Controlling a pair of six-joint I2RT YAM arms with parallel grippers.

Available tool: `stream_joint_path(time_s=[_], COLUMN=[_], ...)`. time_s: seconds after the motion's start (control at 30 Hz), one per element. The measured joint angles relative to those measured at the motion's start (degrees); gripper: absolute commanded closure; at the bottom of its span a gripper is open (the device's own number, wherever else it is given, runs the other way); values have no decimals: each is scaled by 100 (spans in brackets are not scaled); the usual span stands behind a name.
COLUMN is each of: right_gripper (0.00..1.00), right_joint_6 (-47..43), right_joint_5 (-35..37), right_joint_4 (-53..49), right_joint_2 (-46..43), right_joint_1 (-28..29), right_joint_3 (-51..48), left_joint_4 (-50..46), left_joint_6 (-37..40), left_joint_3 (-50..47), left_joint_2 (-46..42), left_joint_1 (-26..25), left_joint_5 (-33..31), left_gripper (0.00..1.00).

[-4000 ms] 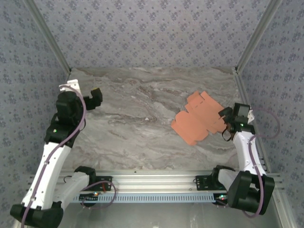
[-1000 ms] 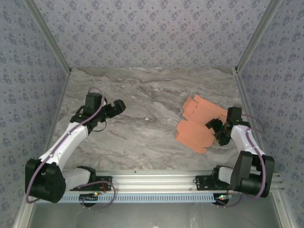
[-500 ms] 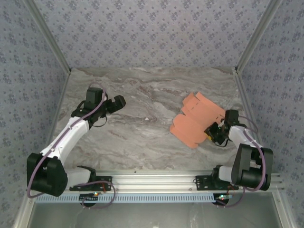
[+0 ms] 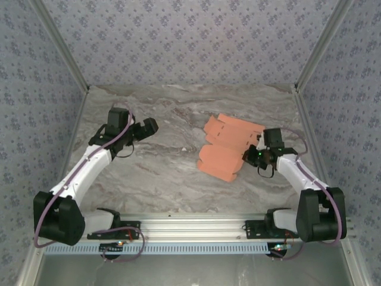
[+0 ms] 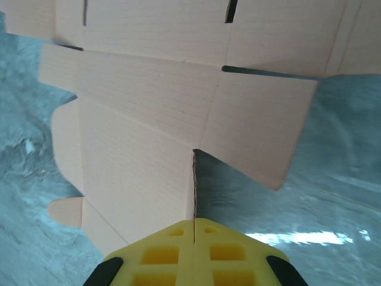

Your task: Fold the paper box

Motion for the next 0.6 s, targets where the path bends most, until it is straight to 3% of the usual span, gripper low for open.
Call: stream_joint_path(time_s=[0.23, 0.37, 0.47, 0.6], right_gripper=[100, 100, 100, 100], right_joint_6=[-708, -1139, -1357, -1521], right_joint_5=[201, 195, 125, -24], right_joint_4=[9, 24, 101, 219], right_joint_2=[369, 861, 1097, 1119], right_joint_1=[1095, 1725, 1945, 1958], right_joint_3=[673, 1084, 1246, 1248], left_joint_4=[61, 612, 970, 1141], left_joint_6=[273, 208, 133, 232], left_joint_3=[-431, -885, -1445, -1864], left_joint_2=[-719, -719, -490, -214], left_joint_1=[-2, -4, -17, -35], left_joint_5=[-415, -291, -59, 131], left_gripper=[1, 1, 8, 11])
